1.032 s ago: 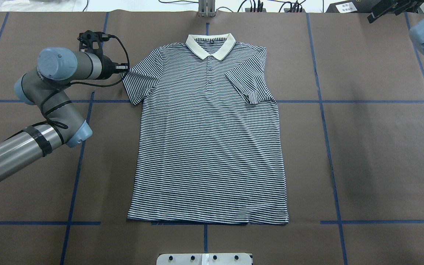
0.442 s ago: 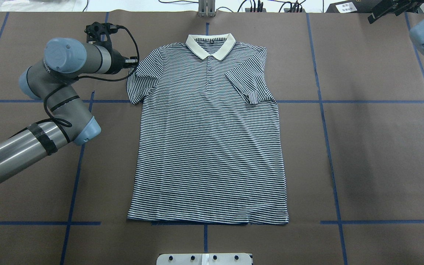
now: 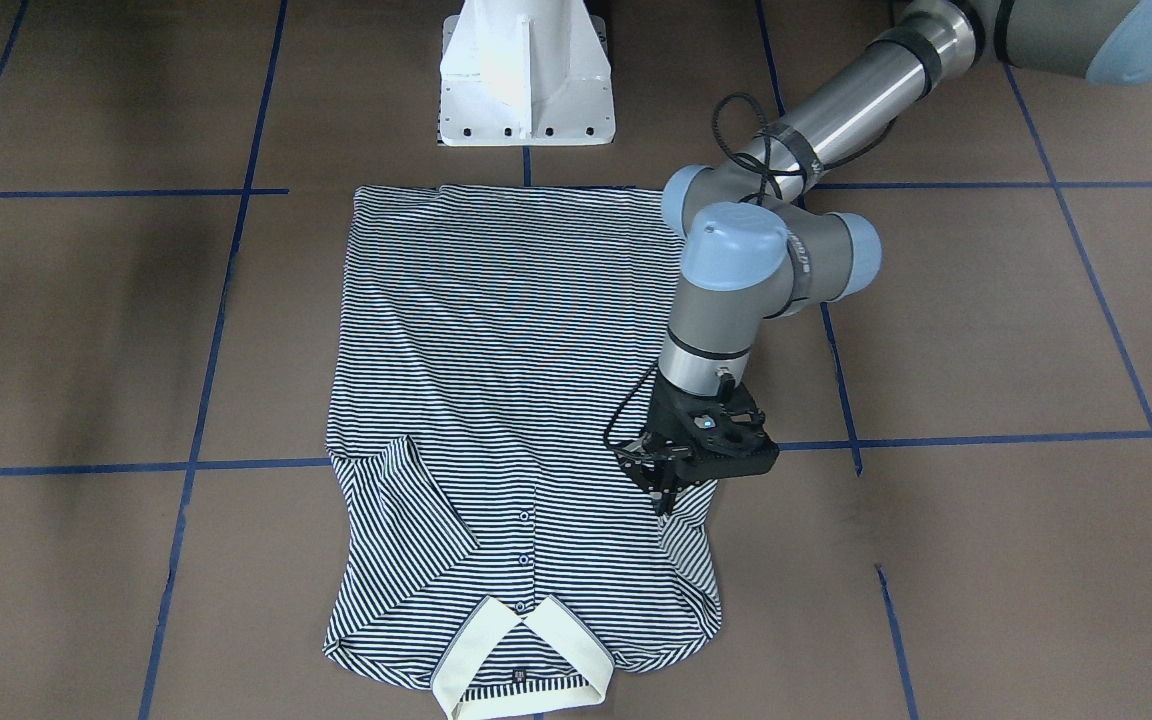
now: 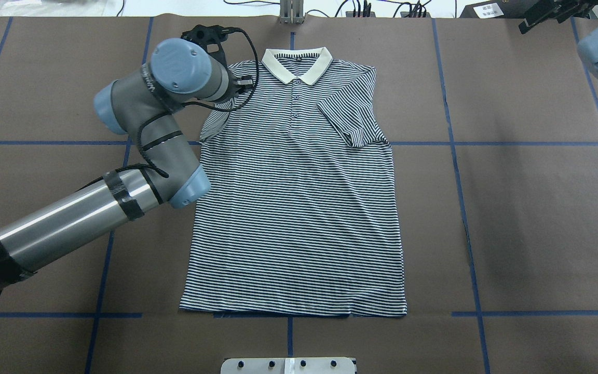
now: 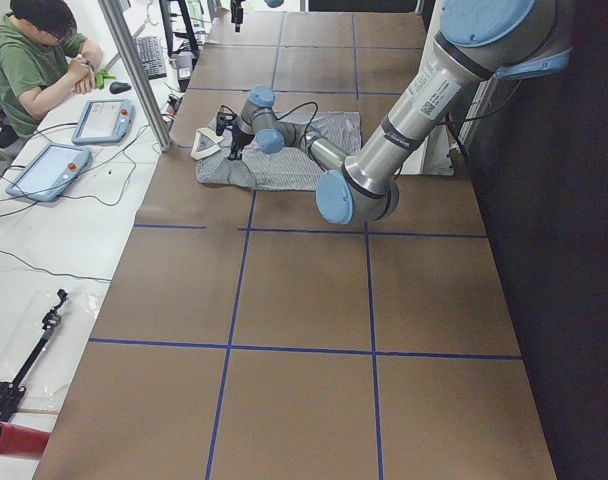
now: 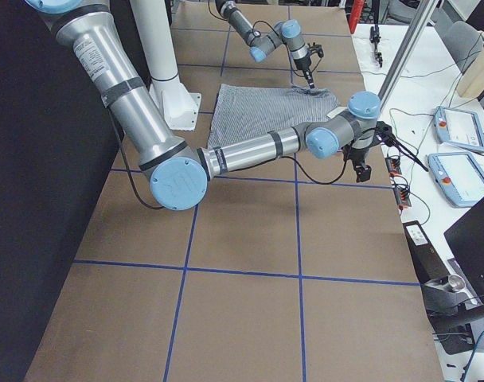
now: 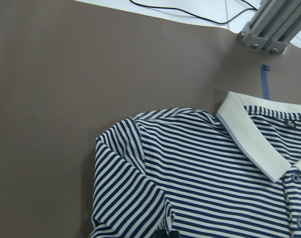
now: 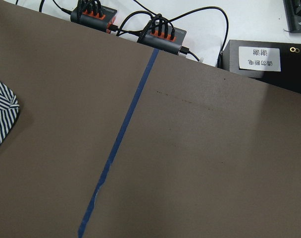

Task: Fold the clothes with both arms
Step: 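Fold the sleeve nearest the left gripper inward onto the shirt body, then lift the left gripper off while the right gripper moves to the hem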

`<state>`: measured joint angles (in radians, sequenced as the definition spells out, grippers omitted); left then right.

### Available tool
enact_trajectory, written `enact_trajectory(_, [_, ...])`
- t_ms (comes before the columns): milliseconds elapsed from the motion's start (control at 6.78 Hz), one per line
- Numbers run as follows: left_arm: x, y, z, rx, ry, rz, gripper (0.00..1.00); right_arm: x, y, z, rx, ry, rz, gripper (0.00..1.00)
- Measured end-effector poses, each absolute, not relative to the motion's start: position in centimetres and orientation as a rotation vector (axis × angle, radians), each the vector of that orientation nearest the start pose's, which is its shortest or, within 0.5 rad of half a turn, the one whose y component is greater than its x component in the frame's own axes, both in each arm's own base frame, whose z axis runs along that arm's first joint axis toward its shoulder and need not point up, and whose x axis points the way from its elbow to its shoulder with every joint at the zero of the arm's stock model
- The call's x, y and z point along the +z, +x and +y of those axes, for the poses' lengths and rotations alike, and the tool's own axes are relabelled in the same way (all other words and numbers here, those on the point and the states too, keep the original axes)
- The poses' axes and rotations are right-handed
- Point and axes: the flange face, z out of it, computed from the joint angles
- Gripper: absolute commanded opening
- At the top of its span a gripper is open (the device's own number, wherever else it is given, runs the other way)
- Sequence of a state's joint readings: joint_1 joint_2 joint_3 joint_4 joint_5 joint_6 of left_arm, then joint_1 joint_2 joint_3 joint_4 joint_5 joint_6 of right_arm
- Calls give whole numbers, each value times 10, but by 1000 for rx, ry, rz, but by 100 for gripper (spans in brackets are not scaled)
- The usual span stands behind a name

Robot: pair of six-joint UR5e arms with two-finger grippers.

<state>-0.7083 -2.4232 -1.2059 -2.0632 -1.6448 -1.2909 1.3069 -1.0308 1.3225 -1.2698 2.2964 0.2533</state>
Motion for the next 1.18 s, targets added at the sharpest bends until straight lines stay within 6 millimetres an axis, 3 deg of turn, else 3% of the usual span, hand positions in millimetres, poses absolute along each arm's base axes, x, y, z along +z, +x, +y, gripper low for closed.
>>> enact_trajectory(147, [211,552,-623,-380,397,879,2,420,-123,-711,-224,368,-826,100])
enact_trajectory(295, [201,568,-628,-398,392,861,99,419,-124,-711,-224,369,-827,100])
enact_trajectory(442, [198,574,-630,-389,398,851,100,418,-124,-711,-224,369,-827,100])
enact_trajectory(737, [190,566,-620,-315,440,871,100,413,-126,-709,-222,373,-832,100])
enact_trajectory(1032, [188,532,-586,-190,458,925,100,385,-144,-689,-184,377,-871,100])
enact_trajectory(1180, [194,504,-562,-155,461,944,100,364,-170,-657,-142,354,-919,100])
